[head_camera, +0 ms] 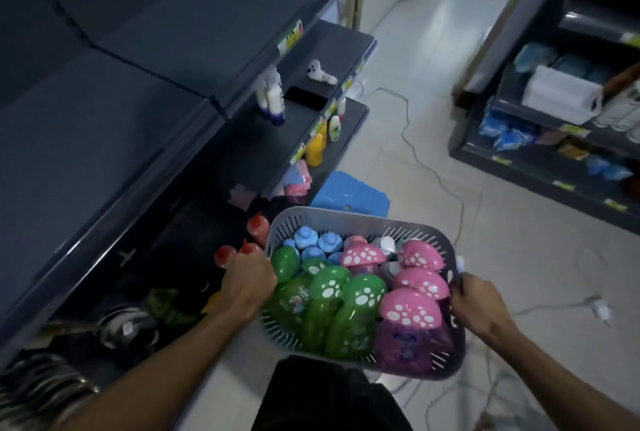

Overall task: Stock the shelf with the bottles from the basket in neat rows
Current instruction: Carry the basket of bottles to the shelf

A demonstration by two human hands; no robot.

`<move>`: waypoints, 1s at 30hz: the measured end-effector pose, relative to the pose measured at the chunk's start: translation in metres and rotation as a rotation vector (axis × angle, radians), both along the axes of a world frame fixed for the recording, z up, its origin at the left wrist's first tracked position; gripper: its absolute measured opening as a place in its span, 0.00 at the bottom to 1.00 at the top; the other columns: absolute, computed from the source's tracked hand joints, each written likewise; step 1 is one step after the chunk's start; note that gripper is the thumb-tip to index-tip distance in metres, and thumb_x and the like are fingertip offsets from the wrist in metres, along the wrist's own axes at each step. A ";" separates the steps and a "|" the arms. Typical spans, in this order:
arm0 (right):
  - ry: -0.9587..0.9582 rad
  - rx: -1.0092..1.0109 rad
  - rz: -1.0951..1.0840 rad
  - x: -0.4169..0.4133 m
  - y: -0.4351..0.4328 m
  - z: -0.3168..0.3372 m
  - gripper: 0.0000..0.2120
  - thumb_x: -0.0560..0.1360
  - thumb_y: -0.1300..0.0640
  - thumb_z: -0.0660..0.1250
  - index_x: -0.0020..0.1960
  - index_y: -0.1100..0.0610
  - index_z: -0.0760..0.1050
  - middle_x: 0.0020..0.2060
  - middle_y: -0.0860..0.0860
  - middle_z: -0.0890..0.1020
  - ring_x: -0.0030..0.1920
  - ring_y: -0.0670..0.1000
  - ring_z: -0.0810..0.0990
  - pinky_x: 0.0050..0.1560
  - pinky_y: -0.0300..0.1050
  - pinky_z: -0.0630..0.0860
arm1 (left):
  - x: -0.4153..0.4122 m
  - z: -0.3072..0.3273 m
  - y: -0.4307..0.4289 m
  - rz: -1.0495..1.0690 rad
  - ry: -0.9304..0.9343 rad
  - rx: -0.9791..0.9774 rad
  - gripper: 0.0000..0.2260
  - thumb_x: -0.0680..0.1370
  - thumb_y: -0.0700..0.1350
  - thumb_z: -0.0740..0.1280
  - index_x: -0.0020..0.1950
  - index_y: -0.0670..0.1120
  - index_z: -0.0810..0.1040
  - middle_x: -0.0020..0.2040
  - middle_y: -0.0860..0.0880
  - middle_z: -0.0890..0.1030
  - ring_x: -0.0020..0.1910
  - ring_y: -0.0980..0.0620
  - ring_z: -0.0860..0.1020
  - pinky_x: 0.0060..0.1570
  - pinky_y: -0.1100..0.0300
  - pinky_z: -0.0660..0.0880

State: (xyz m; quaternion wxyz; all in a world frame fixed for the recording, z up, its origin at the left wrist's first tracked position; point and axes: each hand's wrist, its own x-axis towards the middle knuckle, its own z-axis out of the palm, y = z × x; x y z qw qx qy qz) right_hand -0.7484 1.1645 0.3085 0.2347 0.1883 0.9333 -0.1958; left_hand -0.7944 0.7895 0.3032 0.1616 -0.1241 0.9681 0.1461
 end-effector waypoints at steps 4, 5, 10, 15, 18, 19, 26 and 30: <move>-0.004 0.040 0.125 -0.088 0.019 0.005 0.07 0.78 0.60 0.61 0.44 0.59 0.76 0.41 0.58 0.84 0.41 0.60 0.82 0.42 0.49 0.77 | -0.024 -0.017 0.018 0.182 -0.014 0.041 0.14 0.83 0.48 0.59 0.48 0.41 0.81 0.44 0.42 0.84 0.45 0.40 0.82 0.37 0.57 0.69; -0.018 0.056 0.174 -0.118 0.021 0.005 0.06 0.78 0.60 0.61 0.46 0.59 0.76 0.41 0.57 0.83 0.41 0.60 0.81 0.42 0.49 0.77 | -0.033 -0.023 0.022 0.221 -0.024 0.049 0.15 0.83 0.47 0.59 0.46 0.41 0.81 0.43 0.42 0.83 0.44 0.40 0.82 0.36 0.57 0.69; -0.023 0.089 0.333 -0.221 0.020 -0.012 0.05 0.79 0.60 0.62 0.44 0.55 0.73 0.36 0.50 0.79 0.33 0.49 0.76 0.32 0.42 0.69 | -0.067 -0.047 0.032 0.389 -0.035 0.112 0.16 0.83 0.46 0.60 0.43 0.39 0.81 0.42 0.40 0.83 0.44 0.39 0.82 0.37 0.55 0.71; -0.009 0.131 0.564 -0.313 0.010 -0.034 0.02 0.76 0.62 0.63 0.44 0.58 0.71 0.43 0.62 0.83 0.40 0.61 0.81 0.36 0.45 0.67 | -0.077 -0.058 0.059 0.597 -0.054 0.137 0.15 0.81 0.43 0.60 0.35 0.42 0.74 0.38 0.39 0.81 0.42 0.37 0.81 0.36 0.54 0.68; -0.005 0.136 0.708 -0.362 0.002 -0.049 0.04 0.73 0.64 0.63 0.48 0.61 0.74 0.44 0.64 0.83 0.45 0.65 0.82 0.39 0.46 0.68 | -0.087 -0.061 0.078 0.763 -0.080 0.162 0.13 0.80 0.44 0.60 0.36 0.44 0.71 0.37 0.42 0.77 0.42 0.38 0.80 0.36 0.55 0.69; 0.002 0.131 0.746 -0.379 -0.001 -0.055 0.05 0.73 0.64 0.63 0.48 0.61 0.75 0.44 0.64 0.83 0.45 0.65 0.82 0.39 0.46 0.68 | -0.091 -0.062 0.086 0.811 -0.084 0.156 0.13 0.80 0.44 0.61 0.36 0.44 0.71 0.37 0.43 0.77 0.42 0.39 0.79 0.36 0.55 0.68; -0.042 0.073 0.982 -0.456 -0.020 -0.090 0.04 0.74 0.65 0.66 0.46 0.58 0.74 0.35 0.53 0.75 0.33 0.55 0.74 0.38 0.44 0.69 | -0.104 -0.090 0.144 1.072 -0.099 0.157 0.16 0.75 0.38 0.63 0.29 0.51 0.66 0.29 0.52 0.68 0.32 0.48 0.70 0.34 0.58 0.67; -0.067 0.084 1.050 -0.484 -0.027 -0.112 0.05 0.73 0.65 0.65 0.49 0.60 0.76 0.36 0.52 0.75 0.34 0.54 0.72 0.40 0.44 0.70 | -0.113 -0.109 0.163 1.119 -0.126 0.166 0.12 0.73 0.37 0.63 0.30 0.46 0.70 0.29 0.50 0.71 0.33 0.47 0.71 0.34 0.58 0.68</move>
